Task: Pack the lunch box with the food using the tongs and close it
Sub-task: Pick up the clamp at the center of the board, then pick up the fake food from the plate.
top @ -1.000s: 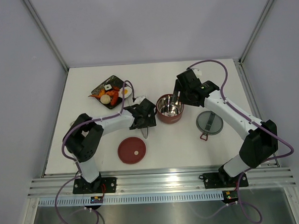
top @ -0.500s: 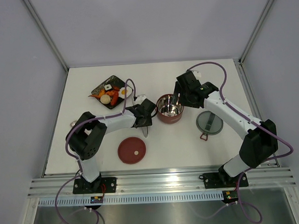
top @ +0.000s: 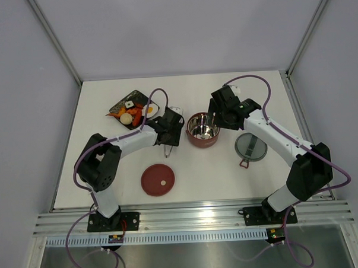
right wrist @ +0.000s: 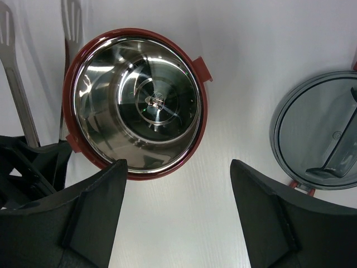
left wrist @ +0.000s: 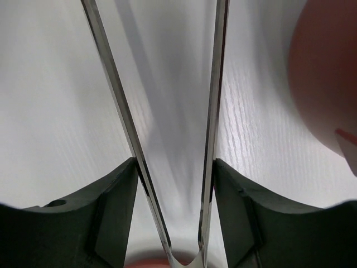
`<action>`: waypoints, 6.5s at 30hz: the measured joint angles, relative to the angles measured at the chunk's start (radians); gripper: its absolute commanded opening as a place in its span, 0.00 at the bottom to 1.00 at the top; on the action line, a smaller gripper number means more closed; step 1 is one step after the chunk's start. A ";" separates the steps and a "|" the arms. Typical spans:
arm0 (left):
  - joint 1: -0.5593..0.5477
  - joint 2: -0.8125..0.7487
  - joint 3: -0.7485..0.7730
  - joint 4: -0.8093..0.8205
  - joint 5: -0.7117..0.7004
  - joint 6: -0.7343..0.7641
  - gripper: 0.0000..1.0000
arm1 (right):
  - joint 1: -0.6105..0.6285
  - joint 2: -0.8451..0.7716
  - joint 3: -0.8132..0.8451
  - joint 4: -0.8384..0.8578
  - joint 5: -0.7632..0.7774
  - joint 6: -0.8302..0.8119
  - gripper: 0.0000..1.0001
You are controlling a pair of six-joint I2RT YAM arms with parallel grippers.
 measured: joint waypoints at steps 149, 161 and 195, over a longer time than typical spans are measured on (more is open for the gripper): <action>0.319 -0.122 0.344 -0.526 -0.052 0.189 0.44 | 0.000 -0.055 -0.038 -0.004 -0.001 -0.024 0.83; 0.319 -0.103 0.344 -0.503 -0.092 0.226 0.44 | 0.000 -0.046 -0.038 -0.003 -0.008 -0.024 0.83; 0.319 -0.013 0.344 -0.492 -0.097 0.229 0.30 | -0.004 -0.036 -0.034 -0.002 -0.024 -0.023 0.83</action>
